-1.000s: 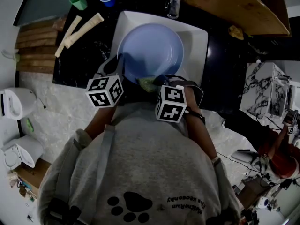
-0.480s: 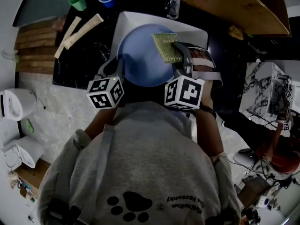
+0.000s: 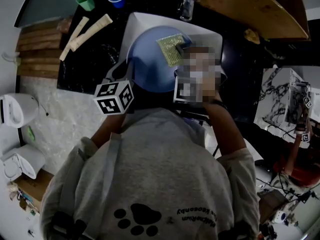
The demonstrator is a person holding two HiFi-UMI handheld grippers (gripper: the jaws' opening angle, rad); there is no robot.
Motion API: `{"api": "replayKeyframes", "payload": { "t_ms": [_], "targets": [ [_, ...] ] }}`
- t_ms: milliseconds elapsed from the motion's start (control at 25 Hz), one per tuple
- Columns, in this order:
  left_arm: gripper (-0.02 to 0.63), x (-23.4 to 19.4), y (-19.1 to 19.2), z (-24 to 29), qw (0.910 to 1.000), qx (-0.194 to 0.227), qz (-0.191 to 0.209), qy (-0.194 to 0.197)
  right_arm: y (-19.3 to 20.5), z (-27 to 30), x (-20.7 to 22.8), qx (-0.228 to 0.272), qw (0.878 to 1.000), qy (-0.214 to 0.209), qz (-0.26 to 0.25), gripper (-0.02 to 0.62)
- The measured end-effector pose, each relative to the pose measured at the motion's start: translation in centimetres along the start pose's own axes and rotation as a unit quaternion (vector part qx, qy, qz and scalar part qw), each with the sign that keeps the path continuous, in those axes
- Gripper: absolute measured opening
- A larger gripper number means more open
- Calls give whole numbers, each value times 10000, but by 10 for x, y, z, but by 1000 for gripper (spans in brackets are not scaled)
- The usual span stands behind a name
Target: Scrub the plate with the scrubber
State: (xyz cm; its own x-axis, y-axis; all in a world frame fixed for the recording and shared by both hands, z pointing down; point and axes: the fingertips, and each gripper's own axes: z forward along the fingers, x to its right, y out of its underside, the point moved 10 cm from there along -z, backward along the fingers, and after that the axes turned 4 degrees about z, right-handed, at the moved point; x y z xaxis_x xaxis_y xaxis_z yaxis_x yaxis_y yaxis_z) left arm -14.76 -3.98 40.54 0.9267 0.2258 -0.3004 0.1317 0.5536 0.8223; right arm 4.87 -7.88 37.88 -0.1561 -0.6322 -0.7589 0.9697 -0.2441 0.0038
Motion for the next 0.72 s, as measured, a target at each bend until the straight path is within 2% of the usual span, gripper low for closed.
{"api": "replayKeyframes", "payload": {
  "t_ms": [160,440,720],
  "targets": [
    [18,-3,4,0,9999,-11,-124,-9,13,13,-20,-489,9978,-232,-375,66],
    [23,-8,7,0,9995,-33,-303,-48,17,15,-49,-887,9871,-1328,56,67],
    [26,-7,8,-1,9993,-2,-363,-71,6,2,-68,-855,9644,-2425,616,67]
  ]
}}
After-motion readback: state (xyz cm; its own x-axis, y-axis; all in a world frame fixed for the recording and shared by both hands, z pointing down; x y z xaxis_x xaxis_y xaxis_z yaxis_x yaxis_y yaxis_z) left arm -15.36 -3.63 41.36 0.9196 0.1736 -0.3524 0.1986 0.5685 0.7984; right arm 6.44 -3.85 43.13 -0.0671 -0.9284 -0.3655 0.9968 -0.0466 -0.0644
